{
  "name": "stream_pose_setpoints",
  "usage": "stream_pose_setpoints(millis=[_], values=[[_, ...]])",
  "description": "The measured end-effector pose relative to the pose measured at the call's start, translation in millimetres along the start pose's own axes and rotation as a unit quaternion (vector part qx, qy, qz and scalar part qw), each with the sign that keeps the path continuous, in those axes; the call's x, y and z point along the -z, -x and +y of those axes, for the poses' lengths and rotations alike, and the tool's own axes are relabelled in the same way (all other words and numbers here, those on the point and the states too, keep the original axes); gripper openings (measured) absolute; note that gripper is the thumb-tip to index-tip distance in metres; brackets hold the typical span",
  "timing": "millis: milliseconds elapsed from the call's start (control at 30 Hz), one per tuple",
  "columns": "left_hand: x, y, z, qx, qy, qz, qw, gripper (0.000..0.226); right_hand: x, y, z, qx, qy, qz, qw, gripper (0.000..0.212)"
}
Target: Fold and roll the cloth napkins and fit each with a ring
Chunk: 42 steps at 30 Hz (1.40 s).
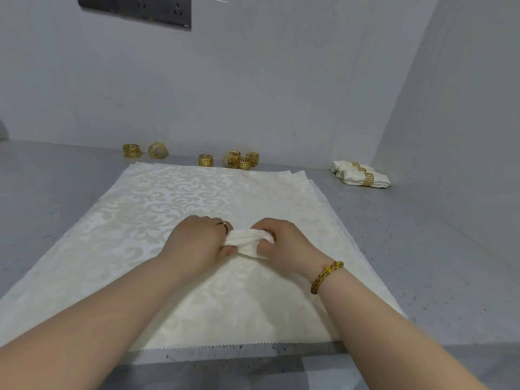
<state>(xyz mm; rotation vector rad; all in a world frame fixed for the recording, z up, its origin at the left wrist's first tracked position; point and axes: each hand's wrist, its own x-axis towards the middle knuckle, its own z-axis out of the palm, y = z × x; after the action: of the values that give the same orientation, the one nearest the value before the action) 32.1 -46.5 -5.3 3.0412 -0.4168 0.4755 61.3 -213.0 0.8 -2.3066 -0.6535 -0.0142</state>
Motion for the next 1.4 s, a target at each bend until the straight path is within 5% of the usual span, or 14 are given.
stream_pose_setpoints(millis=[167, 300, 400, 600, 800, 967, 1233, 1400], values=[[14, -15, -21, 0.057, 0.291, -0.124, 0.947, 0.015, 20, -8, 10, -0.067, -0.268, -0.02, 0.961, 0.013], [16, -17, -23, 0.081, 0.439, -0.194, 0.873, 0.028, 15, -17, 14, -0.073, -0.288, 0.002, 0.955, 0.013], [15, -21, -20, 0.087, 0.423, -0.238, 0.87, 0.029, 14, -26, 14, -0.067, -0.275, -0.013, 0.959, 0.017], [11, -49, -14, 0.115, 0.418, -0.104, 0.895, 0.03, 22, -59, 1, -0.035, -0.228, -0.023, 0.973, 0.008], [-7, -66, -42, 0.209, 0.491, -0.002, 0.846, 0.031, 19, -102, 12, -0.07, -0.245, 0.004, 0.967, 0.01], [-25, -65, -73, 0.34, 0.59, 0.113, 0.724, 0.031, 12, -169, 52, -0.11, -0.084, 0.067, 0.988, 0.025], [-46, -75, -87, 0.356, 0.571, 0.159, 0.723, 0.03, -11, -281, 74, -0.089, 0.088, 0.096, 0.987, 0.035], [-48, -77, -90, 0.365, 0.551, 0.155, 0.734, 0.031, -32, -332, 76, -0.058, 0.308, 0.147, 0.938, 0.027]])
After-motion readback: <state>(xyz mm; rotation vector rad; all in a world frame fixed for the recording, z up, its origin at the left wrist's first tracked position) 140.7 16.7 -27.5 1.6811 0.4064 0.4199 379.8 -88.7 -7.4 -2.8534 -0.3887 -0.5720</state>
